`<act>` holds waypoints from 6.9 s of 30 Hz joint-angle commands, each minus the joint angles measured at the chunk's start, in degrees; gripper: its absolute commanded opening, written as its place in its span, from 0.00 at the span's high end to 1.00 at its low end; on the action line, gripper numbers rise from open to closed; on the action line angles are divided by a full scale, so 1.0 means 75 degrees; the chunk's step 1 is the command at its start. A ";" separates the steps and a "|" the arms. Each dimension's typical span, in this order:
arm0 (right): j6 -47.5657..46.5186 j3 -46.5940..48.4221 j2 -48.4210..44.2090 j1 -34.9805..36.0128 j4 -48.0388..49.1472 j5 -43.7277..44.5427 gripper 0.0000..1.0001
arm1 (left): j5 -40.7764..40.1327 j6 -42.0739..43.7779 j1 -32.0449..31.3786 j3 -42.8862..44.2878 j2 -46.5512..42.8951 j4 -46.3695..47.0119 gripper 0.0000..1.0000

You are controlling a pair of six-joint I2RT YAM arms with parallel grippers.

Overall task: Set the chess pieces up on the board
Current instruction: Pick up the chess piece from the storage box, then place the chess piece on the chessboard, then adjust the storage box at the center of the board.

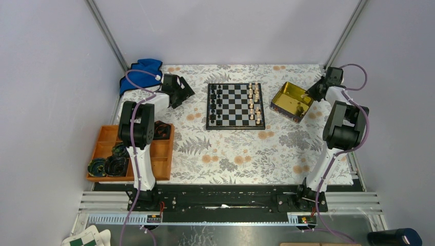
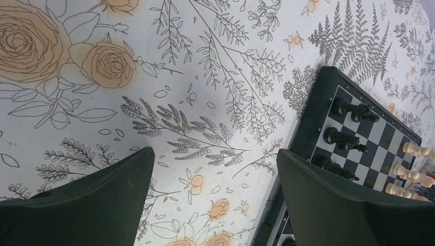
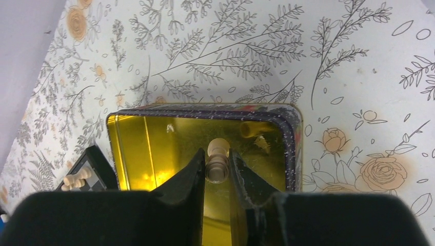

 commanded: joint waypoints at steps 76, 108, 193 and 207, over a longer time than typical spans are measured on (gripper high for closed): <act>-0.3029 0.1108 0.0208 0.4698 -0.1666 0.1967 1.00 | -0.0201 0.0131 -0.0155 -0.0503 0.0231 -0.0765 0.01; -0.3151 0.1075 0.0253 0.4701 -0.1674 0.1895 0.61 | -0.0175 0.0190 -0.0155 -0.0446 0.0271 -0.0765 0.01; -0.4007 0.0138 -0.1146 0.2978 -0.2405 0.1908 0.56 | -0.0245 0.0406 -0.0295 0.0047 0.0523 -0.1424 0.01; -0.3978 0.0252 -0.1422 0.2962 -0.2300 0.2075 0.55 | -0.0245 0.0381 -0.0295 0.0026 0.0503 -0.1410 0.01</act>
